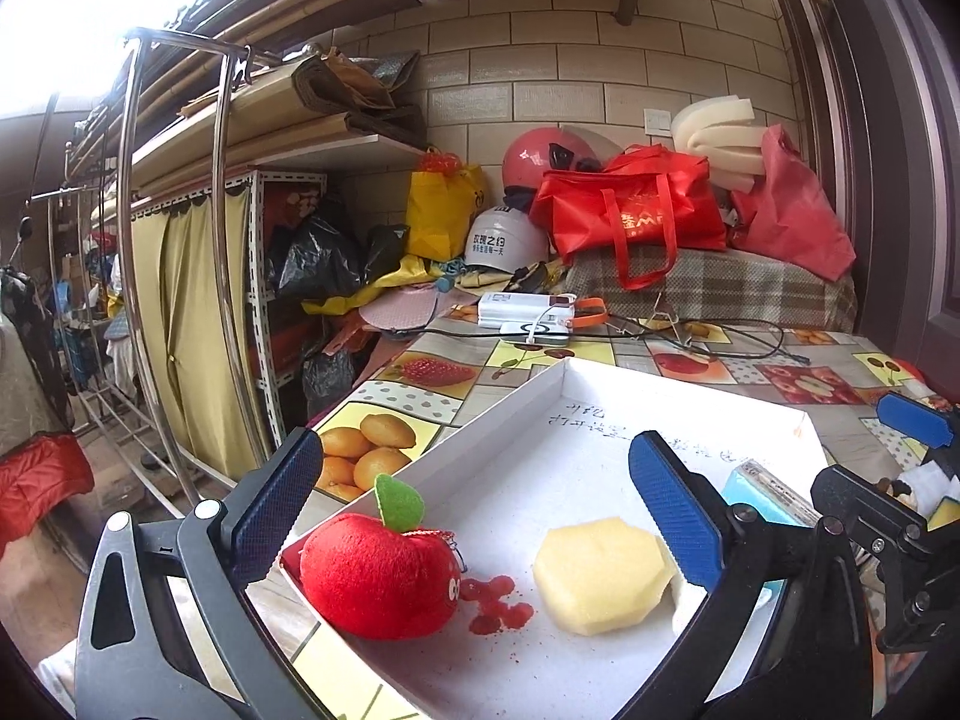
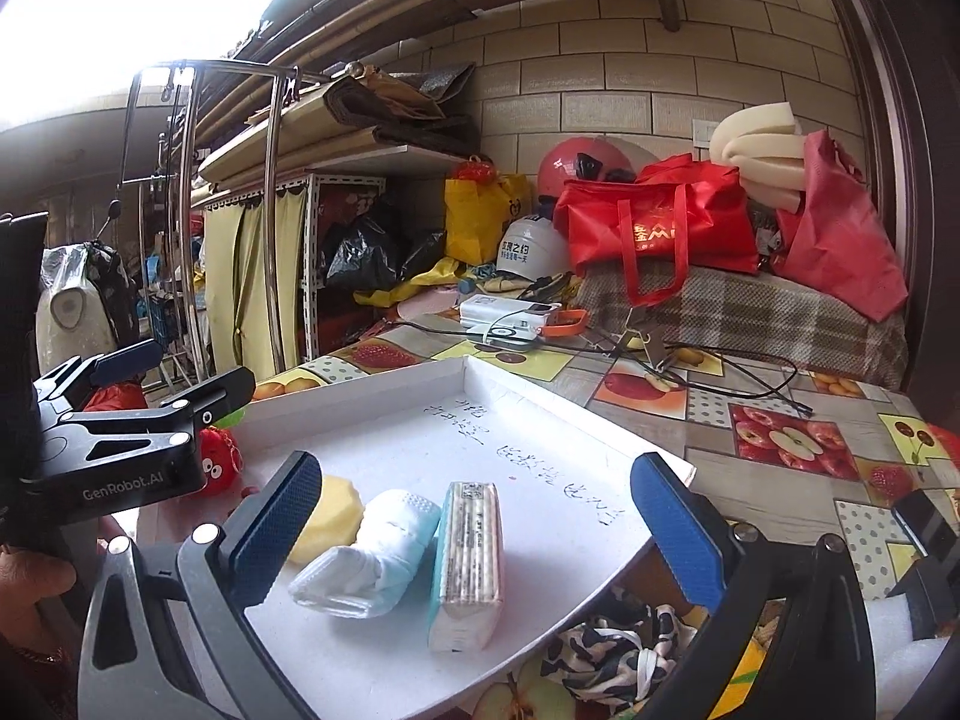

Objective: Organize soft objects
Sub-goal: 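Move the left tool to the knotted cord while the right approaches the pink fluffy ball, then close the left tool on the knotted grey-pink cord while the right grasps the pink ball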

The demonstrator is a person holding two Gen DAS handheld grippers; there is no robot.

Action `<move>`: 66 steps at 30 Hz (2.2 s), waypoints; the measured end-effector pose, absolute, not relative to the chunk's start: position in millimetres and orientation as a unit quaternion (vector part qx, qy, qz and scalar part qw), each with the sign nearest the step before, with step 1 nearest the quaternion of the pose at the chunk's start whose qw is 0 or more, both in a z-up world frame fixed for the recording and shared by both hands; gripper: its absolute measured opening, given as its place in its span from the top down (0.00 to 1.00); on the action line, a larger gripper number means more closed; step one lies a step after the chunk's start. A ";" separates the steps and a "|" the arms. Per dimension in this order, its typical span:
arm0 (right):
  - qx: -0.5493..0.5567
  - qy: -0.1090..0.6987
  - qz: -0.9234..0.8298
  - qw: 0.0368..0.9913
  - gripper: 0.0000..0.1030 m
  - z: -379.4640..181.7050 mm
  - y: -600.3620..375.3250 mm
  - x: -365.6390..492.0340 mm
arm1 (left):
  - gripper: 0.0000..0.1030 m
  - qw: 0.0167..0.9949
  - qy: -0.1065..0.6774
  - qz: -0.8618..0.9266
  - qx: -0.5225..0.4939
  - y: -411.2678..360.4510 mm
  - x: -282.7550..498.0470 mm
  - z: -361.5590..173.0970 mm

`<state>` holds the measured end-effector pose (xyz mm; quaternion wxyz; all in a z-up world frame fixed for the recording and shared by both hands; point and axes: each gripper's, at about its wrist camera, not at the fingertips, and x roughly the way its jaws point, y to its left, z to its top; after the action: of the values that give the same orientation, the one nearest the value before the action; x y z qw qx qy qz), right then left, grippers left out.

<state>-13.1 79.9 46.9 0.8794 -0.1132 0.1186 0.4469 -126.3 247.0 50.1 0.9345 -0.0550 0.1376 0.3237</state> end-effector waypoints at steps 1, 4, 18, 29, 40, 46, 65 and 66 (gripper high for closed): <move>-0.115 0.118 0.446 0.880 0.00 46.8 76.9 -14.2 | 0.00 0.936 0.141 0.318 -0.054 244.2 -126.6 50.1; -0.126 0.128 0.445 0.878 0.00 45.3 66.8 -16.1 | 0.00 0.941 0.153 0.299 -0.052 234.8 -129.5 49.1; -0.128 0.131 0.413 0.892 0.00 48.1 -44.9 -19.1 | 0.00 0.974 0.227 -0.006 -0.027 155.8 -155.2 54.6; -0.092 0.198 0.328 0.919 0.00 45.2 -142.9 18.9 | 0.00 0.919 0.364 -0.118 0.097 71.1 -157.8 25.0; -0.085 0.262 0.240 0.931 0.00 37.3 -185.4 68.1 | 0.18 0.888 0.429 -0.120 0.115 62.0 -140.0 3.2; -0.085 0.310 0.205 0.925 0.00 29.0 -192.9 100.4 | 0.37 0.880 0.442 -0.150 0.088 52.0 -126.3 2.5; -0.067 0.314 0.200 0.926 0.50 29.8 -199.7 98.4 | 0.88 0.879 0.427 -0.193 0.088 31.0 -103.2 10.6; -0.066 0.313 0.202 0.926 0.50 30.3 -200.0 97.7 | 0.88 0.883 0.420 -0.192 0.084 33.5 -105.4 14.3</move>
<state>97.7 -200.0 30.3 0.9256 -0.0655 0.3132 0.2023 -105.4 33.5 14.3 0.8832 0.0839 0.4197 -0.1917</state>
